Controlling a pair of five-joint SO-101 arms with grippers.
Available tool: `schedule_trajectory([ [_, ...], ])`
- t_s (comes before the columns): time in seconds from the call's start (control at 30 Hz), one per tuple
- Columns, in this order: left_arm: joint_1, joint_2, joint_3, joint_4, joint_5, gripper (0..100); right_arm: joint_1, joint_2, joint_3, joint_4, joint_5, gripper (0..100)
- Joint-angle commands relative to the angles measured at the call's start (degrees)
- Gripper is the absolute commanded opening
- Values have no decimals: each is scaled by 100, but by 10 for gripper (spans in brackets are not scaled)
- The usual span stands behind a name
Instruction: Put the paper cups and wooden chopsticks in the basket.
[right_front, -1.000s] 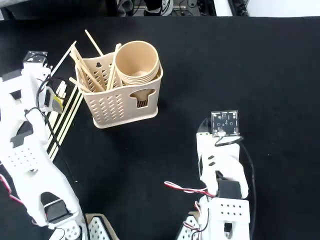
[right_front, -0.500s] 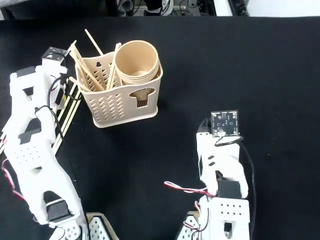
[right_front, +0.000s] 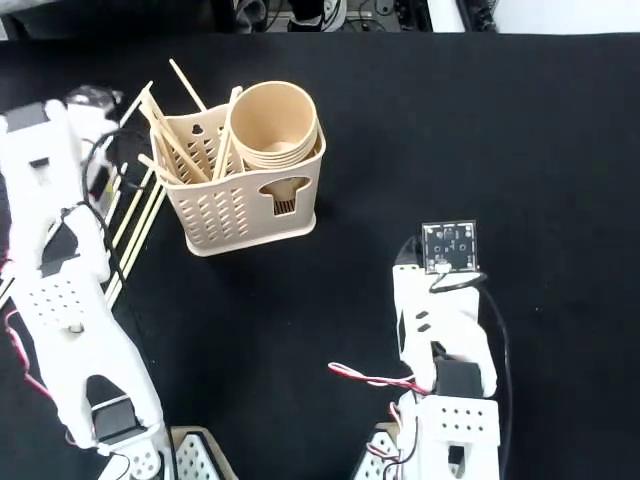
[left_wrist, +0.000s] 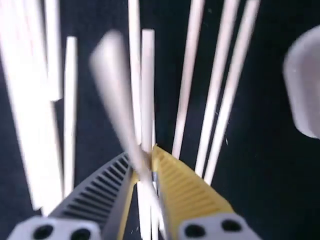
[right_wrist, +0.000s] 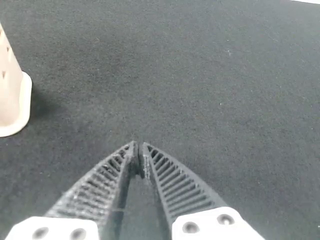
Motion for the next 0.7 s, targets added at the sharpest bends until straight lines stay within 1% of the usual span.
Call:
schedule_trajectory([
  [0.0, -13, -132, -1297, 422, 589, 29, -97, -48, -13, -132, 44, 12],
  [0.1, 4, -378, -1376, 422, 800, 29, -97, -48, -13, -132, 44, 12],
  [0.3, 40, -1433, -760, 422, 1398, 29, -97, -48, -13, -132, 44, 12],
  [0.47, 40, -3095, -75, 413, 1969, 29, -97, -48, -13, -132, 44, 12],
  [0.6, 259, -4730, 637, 378, 2031, 29, -97, -48, -13, -132, 44, 12],
  [0.67, 444, -5538, 1156, 114, 2031, 29, -97, -48, -13, -132, 44, 12],
])
